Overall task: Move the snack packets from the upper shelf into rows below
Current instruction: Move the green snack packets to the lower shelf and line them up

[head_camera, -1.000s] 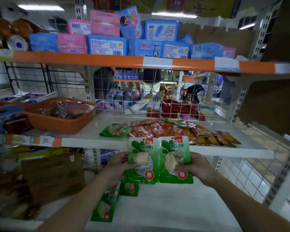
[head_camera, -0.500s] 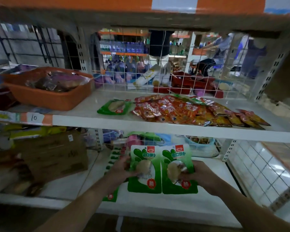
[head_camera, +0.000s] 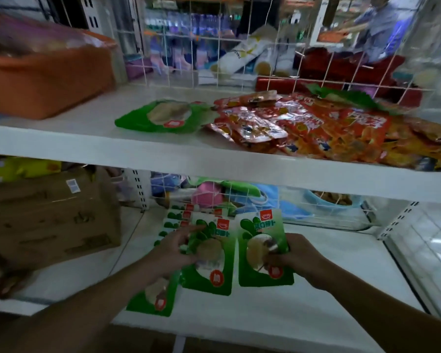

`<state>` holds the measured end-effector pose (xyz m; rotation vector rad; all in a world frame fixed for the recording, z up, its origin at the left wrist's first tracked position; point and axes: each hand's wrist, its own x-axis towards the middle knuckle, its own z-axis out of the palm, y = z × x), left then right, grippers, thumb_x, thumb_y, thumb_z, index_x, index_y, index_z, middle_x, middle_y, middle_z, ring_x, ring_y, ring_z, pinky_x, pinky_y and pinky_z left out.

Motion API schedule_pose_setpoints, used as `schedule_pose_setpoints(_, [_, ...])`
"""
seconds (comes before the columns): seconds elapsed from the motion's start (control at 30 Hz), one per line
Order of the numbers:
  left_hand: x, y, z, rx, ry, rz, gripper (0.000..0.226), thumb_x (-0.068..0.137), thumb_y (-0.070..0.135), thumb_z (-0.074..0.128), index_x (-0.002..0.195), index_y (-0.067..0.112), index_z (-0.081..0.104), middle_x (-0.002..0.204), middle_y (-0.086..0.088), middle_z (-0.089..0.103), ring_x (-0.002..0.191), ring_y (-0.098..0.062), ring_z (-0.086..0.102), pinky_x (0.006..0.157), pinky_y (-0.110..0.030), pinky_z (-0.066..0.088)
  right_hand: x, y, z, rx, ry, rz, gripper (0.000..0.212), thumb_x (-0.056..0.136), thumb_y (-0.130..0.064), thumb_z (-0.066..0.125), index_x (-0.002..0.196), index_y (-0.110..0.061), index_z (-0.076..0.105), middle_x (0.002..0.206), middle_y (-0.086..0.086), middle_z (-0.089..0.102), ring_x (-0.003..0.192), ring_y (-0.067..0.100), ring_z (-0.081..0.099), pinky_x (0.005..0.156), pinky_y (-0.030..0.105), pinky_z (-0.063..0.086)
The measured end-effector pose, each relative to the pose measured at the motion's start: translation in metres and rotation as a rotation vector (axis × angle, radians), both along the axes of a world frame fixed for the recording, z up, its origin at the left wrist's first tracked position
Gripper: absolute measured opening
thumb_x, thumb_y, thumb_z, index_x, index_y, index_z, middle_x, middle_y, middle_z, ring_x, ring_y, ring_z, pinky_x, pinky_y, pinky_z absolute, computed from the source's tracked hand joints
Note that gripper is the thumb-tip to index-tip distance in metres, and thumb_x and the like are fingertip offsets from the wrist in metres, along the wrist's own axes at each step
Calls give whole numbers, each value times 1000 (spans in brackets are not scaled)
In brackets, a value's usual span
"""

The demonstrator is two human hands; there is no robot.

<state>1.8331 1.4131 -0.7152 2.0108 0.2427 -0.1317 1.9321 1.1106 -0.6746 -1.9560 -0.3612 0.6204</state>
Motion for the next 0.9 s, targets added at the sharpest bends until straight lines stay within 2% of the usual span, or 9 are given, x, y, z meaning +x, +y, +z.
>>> schedule_pose_setpoints(0.1, [15,19,-25,26,20,-8,79,70,32,90,136,46,51,142,17,46,125,-5,50,89,-8,46,24,20,-21,-18,-13,-3,32,73,-2,81,100,-19,75,92,-4,78,85,9,73,70,20,55])
schedule_pose_setpoints(0.13, [19,24,-34,54,28,-11,78,71,31,89,137,44,50,140,17,47,124,-5,49,88,-7,44,31,27,-29,-12,-16,-13,32,72,-2,81,98,-19,76,91,-5,78,84,8,73,68,19,55])
schedule_pose_setpoints(0.23, [31,32,-63,124,61,-18,77,71,36,88,136,47,49,142,16,47,127,-8,49,99,-19,44,46,43,-57,-1,-15,-45,33,70,-5,85,99,-18,76,92,-3,78,86,11,74,73,23,57])
schedule_pose_setpoints(0.37, [49,26,-90,172,78,-22,72,76,32,85,137,41,48,121,27,44,114,2,46,82,-3,38,54,54,-98,3,69,-115,29,72,-2,83,97,-11,72,87,2,77,79,12,74,63,21,57])
schedule_pose_setpoints(0.43, [59,23,-106,170,47,-21,75,73,37,86,139,38,51,130,21,52,120,-4,53,92,-10,45,54,53,-113,-17,112,-149,27,75,-2,81,98,-10,70,89,6,76,77,14,75,62,22,58])
schedule_pose_setpoints(0.5, [66,20,-115,182,33,5,77,72,40,86,140,38,50,137,11,55,124,-10,54,105,-30,48,53,50,-123,-6,154,-170,27,76,-1,79,100,-9,69,91,9,76,79,17,75,64,24,59])
schedule_pose_setpoints(0.6, [79,19,-117,209,9,18,78,73,36,86,141,36,49,140,8,55,127,-13,52,109,-43,45,52,43,-131,6,185,-193,28,76,2,78,99,-10,68,87,7,76,77,17,75,62,25,59])
schedule_pose_setpoints(0.73, [93,22,-120,328,-3,10,77,76,28,85,142,37,48,143,5,53,130,-16,50,110,-36,42,52,39,-136,-1,230,-209,30,77,3,77,101,-10,67,90,8,76,80,19,76,68,32,60])
schedule_pose_setpoints(0.9, [92,21,-121,780,38,14,70,85,44,72,146,45,38,139,2,49,126,-20,41,107,-35,37,53,37,-137,7,217,-217,30,76,2,78,100,-12,67,88,8,77,80,19,76,67,31,60])
